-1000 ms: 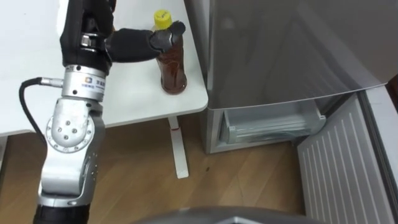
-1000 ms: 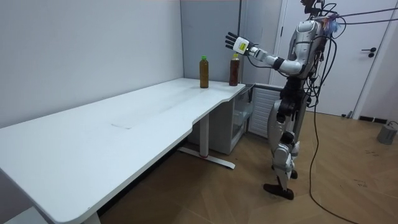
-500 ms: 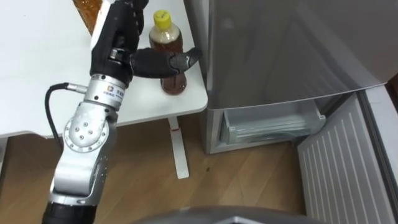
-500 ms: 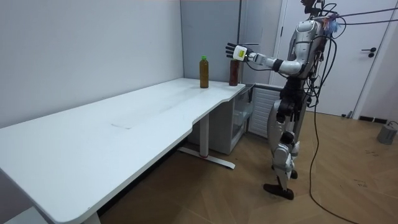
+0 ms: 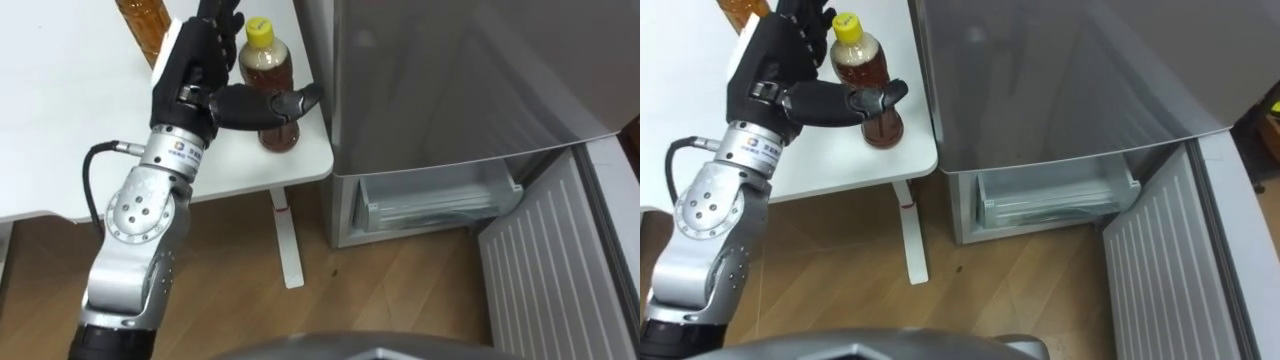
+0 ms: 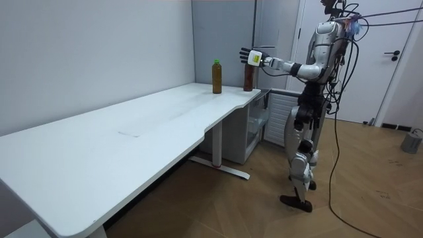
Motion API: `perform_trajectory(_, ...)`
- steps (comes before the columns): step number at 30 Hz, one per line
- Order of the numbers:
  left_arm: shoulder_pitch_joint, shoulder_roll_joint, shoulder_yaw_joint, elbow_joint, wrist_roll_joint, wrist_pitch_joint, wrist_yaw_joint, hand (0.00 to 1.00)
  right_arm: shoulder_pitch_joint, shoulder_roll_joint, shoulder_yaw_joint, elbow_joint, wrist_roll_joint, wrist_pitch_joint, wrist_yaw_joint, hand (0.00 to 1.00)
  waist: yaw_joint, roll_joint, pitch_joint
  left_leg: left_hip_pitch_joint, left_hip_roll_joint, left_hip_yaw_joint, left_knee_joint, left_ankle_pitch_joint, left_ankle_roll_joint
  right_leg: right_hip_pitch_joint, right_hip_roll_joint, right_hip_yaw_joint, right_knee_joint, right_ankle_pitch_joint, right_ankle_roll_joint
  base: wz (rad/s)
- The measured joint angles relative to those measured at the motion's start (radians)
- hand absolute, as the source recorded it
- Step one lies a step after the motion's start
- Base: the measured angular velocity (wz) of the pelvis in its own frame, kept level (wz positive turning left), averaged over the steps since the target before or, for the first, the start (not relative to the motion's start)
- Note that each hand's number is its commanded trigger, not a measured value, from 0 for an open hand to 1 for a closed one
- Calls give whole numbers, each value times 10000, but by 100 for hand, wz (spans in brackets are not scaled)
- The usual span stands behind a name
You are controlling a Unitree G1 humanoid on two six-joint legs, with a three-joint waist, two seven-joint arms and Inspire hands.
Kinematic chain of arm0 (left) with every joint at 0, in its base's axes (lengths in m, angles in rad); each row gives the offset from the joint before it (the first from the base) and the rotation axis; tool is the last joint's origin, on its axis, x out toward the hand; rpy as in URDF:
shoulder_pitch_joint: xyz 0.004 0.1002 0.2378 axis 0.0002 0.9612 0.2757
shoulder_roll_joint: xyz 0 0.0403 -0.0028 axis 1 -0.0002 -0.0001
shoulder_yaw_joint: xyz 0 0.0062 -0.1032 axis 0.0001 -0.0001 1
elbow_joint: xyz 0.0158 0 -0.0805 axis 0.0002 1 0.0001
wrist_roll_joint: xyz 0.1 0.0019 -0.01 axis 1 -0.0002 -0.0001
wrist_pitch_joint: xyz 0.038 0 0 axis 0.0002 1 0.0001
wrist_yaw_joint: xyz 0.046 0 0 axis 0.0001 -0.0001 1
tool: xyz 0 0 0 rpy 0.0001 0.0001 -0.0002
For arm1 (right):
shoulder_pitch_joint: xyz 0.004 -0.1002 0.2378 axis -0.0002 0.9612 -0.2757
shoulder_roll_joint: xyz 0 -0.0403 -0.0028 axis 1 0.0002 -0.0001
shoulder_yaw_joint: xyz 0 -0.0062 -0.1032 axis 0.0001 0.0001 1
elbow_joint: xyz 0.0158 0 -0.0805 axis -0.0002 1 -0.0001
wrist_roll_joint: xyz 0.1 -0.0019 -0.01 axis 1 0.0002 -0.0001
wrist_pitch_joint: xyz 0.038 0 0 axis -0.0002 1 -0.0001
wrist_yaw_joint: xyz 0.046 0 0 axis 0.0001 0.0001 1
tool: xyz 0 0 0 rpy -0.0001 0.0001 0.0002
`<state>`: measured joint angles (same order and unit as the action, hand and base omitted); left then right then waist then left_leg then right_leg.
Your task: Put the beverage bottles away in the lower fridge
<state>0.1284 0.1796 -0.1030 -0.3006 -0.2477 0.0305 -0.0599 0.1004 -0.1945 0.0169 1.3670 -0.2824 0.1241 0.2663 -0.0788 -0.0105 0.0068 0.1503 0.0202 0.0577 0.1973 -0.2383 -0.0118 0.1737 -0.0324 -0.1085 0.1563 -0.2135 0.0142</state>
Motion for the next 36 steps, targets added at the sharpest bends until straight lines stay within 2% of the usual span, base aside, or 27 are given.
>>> perform_trajectory(4, 2, 99, 2, 0, -185, 146, 0, 0, -10, -1, -1, -67, 0, 81, 77, 0, 3, -4, -2, -8, 0, 0, -1, 0, 0, -2, 1, -4, -10, 0, 0, 0)
perform_trajectory(10, 3, 316, 2, 0, -164, 153, 1, 0, -10, -1, 0, -77, -3, 82, 78, 0, 1, -12, -2, -18, 0, -30, -13, 1, 0, 4, 3, -31, -13, 0, 0, 0)
perform_trajectory(22, 136, 337, 46, 322, -236, 164, 2, 0, -17, 6, -1, -73, -78, 98, -55, 0, -20, -3, -6, 0, 0, -37, 5, 1, 0, 8, 4, -13, 10, 1, -1, 0)
perform_trajectory(26, 136, 336, 44, 740, -269, 521, 1, 0, -16, 14, -9, -87, -199, 254, -150, 0, -40, 16, -1, -2, 0, -27, 7, 1, 0, -3, 5, 9, -14, 0, -1, 0)
perform_trajectory(33, 135, 329, 44, 1092, -363, 631, -3, 0, -35, 56, -6, -160, -206, 439, -152, 0, -47, 24, 1, -10, 0, -22, 3, 1, 0, -8, 5, 14, -15, 0, -1, 0)
perform_trajectory(36, 135, 329, 47, 1109, -566, 882, -36, 0, -24, 56, -8, -236, -199, 540, -220, 0, -56, 34, 0, -45, 0, -22, 6, 1, 0, -22, 3, -11, -31, 0, -1, 0)
